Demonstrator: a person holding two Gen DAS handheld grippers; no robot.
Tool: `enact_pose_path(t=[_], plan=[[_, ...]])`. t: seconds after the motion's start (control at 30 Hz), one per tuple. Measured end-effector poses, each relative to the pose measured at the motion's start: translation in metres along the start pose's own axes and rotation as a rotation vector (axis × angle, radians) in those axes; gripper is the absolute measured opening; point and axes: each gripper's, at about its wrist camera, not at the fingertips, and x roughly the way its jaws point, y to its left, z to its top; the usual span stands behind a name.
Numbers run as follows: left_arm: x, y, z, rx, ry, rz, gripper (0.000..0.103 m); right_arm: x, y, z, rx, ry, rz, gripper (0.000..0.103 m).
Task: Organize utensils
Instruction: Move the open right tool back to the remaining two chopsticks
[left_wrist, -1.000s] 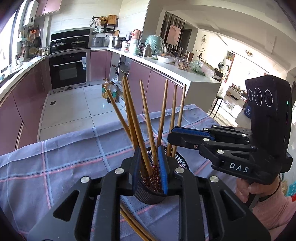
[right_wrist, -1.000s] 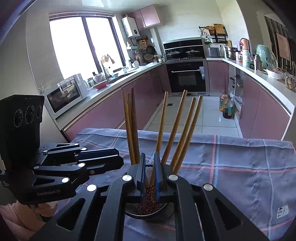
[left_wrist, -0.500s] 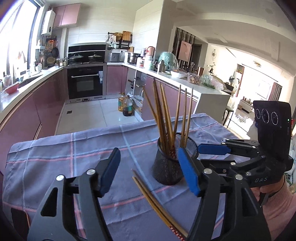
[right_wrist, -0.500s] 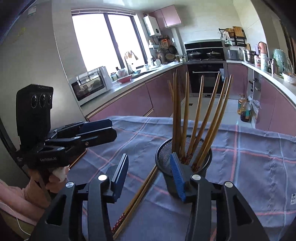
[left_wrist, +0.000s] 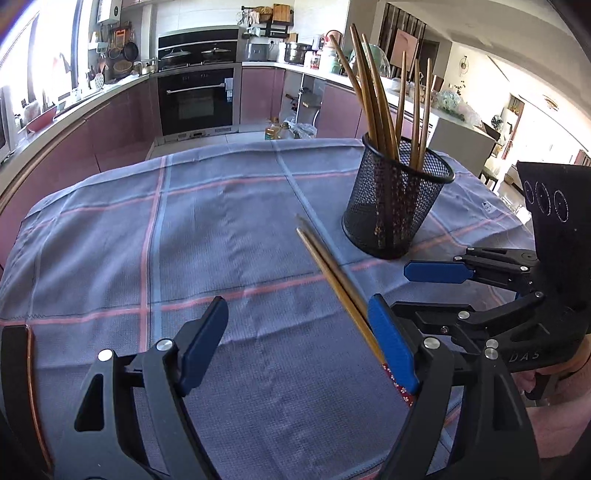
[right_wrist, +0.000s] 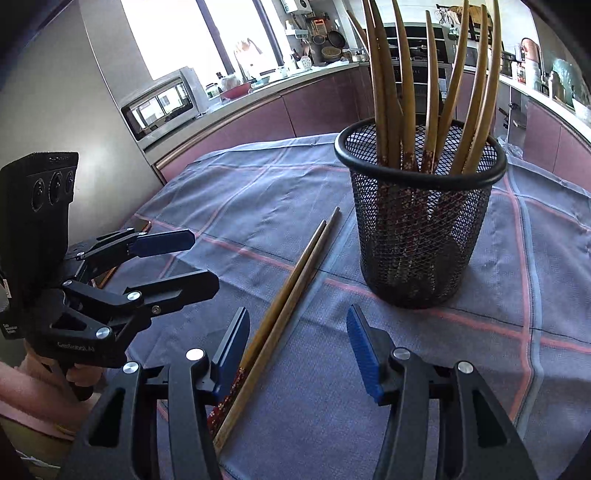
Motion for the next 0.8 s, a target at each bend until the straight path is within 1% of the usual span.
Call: enact_pose_path(t=[0.17,0.37,0.47,0.57,0.8], plan=[[0.012,-0.009,-0.005,0.027,0.05,-0.012,0.076,0.0,-0.005,-0.002,0.031,-0.003,-0.011,0.052],[0.021,-0.019,-0.01,0.038,0.086,-0.023,0.075,-0.006,-0.014,-0.006,0.054,-0.008,-0.022,0.052],[0.024,-0.024,-0.011,0.042,0.098,-0.026,0.074,-0.007,-0.017,-0.006,0.056,-0.008,-0.021,0.052],[0.029,-0.027,-0.011,0.047,0.114,-0.01,0.071,-0.007,-0.018,-0.006,0.054,-0.009,-0.017,0.052],[0.031,-0.031,-0.011,0.048,0.116,0.005,0.072,-0.007,-0.018,-0.004,0.054,-0.008,-0.017,0.052]])
